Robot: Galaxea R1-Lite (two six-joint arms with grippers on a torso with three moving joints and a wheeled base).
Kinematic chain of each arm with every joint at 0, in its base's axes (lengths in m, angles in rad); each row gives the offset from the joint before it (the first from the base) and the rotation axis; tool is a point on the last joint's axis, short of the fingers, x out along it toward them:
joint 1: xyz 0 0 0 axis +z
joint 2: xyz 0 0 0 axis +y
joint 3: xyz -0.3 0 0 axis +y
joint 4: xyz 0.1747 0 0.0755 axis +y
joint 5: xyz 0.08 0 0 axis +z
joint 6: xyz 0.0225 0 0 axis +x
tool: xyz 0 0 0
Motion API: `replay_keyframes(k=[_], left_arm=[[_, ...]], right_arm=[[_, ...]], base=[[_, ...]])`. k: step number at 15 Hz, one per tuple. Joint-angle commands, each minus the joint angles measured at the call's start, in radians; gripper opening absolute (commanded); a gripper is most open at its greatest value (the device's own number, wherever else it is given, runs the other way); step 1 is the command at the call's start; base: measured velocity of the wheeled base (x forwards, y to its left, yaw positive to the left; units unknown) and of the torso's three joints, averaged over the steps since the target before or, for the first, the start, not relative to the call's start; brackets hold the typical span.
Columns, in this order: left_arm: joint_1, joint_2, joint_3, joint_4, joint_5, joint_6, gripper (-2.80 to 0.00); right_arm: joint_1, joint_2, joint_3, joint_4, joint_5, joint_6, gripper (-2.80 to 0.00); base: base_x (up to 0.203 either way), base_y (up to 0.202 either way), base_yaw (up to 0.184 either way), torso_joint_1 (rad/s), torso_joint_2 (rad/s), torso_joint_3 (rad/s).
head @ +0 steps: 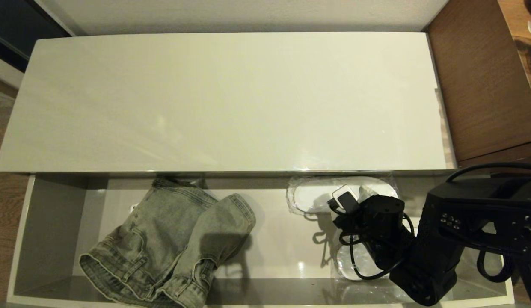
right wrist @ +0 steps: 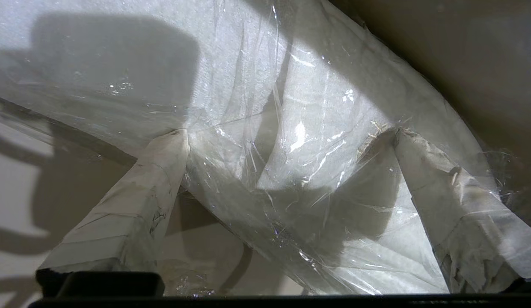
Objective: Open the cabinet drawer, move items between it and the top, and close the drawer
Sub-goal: Take out the disposable slippers from the drawer
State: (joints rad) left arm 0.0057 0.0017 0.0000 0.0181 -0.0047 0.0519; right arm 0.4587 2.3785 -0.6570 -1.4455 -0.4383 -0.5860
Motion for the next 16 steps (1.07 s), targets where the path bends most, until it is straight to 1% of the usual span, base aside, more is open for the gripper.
replay_keyframes(k=[1, 6, 14, 15, 16], left_arm=[[0.000, 0.000, 0.000, 0.000, 0.000, 0.000, -2.80], [0.000, 0.000, 0.000, 0.000, 0.000, 0.000, -2.80], [0.000, 0.000, 0.000, 0.000, 0.000, 0.000, -2.80], [0.000, 0.000, 0.000, 0.000, 0.000, 0.000, -2.80], [0.000, 0.000, 0.000, 0.000, 0.000, 0.000, -2.80]], right_arm=[[-0.001, 0.051, -0.019, -0.001, 0.005, -0.003, 0.00], [-0.009, 0.093, -0.072, 0.008, 0.009, -0.005, 0.00], [-0.008, 0.123, -0.092, 0.008, 0.013, -0.003, 0.00], [-0.008, 0.123, -0.092, 0.008, 0.013, -0.003, -2.80], [-0.008, 0.118, -0.087, 0.007, 0.014, -0.003, -2.80]], base=[[0.000, 0.000, 0.000, 0.000, 0.00, 0.000], [0.000, 0.000, 0.000, 0.000, 0.00, 0.000], [0.000, 0.000, 0.000, 0.000, 0.00, 0.000], [0.000, 0.000, 0.000, 0.000, 0.00, 0.000], [0.000, 0.000, 0.000, 0.000, 0.00, 0.000]])
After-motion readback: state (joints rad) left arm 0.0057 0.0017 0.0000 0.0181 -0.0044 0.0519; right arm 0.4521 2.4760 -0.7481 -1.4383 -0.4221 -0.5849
